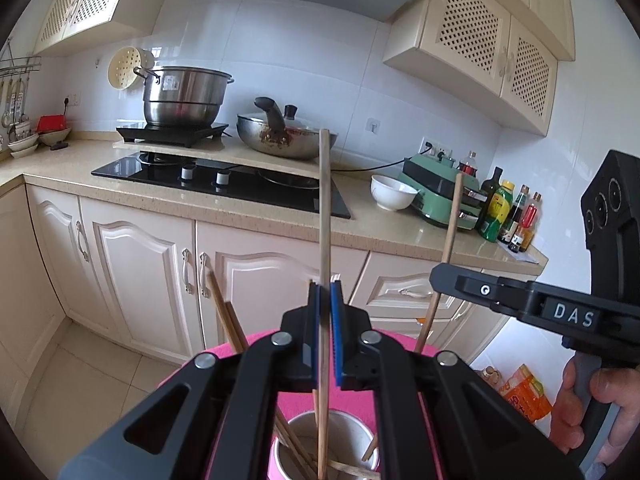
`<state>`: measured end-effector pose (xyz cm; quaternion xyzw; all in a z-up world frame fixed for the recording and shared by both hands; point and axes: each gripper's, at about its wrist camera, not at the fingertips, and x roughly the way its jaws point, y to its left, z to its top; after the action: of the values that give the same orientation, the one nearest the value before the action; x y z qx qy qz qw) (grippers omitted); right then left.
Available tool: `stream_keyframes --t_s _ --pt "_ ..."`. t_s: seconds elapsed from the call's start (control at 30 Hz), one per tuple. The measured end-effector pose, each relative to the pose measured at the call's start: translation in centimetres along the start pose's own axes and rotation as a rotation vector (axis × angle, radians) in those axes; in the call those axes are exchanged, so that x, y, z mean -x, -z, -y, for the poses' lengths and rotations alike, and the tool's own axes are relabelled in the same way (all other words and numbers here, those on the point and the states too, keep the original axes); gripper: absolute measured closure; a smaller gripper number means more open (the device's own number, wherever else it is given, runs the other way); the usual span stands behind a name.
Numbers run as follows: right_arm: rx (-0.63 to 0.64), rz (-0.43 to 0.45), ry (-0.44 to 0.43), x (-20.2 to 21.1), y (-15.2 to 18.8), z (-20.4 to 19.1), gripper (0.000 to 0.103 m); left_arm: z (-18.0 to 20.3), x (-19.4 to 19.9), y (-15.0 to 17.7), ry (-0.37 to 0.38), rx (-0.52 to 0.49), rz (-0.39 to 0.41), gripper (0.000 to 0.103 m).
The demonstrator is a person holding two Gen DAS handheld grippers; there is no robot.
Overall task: Organize utensils
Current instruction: 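Lift both held chopsticks upright above the pink cup's rim, then lower both chopsticks into the pink cup and open both tools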
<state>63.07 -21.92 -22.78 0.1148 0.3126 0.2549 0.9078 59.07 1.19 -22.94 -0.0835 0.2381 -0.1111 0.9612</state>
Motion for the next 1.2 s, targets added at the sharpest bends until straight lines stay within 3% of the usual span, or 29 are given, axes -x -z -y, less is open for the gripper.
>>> stream_keyframes --t_s 0.7,0.73,0.8,1.2 --pt "0.013 -0.099 -0.033 -0.2 3.0 -0.5 0.097 -1.3 2.2 3.7 -0.029 0.043 -0.158 0.096" --pt "0.014 -0.105 -0.033 -0.2 3.2 -0.6 0.097 -1.3 2.2 3.7 -0.028 0.045 -0.162 0.096" --pt "0.015 -0.115 -0.035 -0.2 3.5 -0.8 0.097 -1.2 2.5 3.7 -0.027 0.049 -0.167 0.081" --pt "0.014 -0.177 -0.030 -0.3 4.6 -1.4 0.096 -1.2 4.4 4.0 -0.100 0.022 -0.208 0.073"
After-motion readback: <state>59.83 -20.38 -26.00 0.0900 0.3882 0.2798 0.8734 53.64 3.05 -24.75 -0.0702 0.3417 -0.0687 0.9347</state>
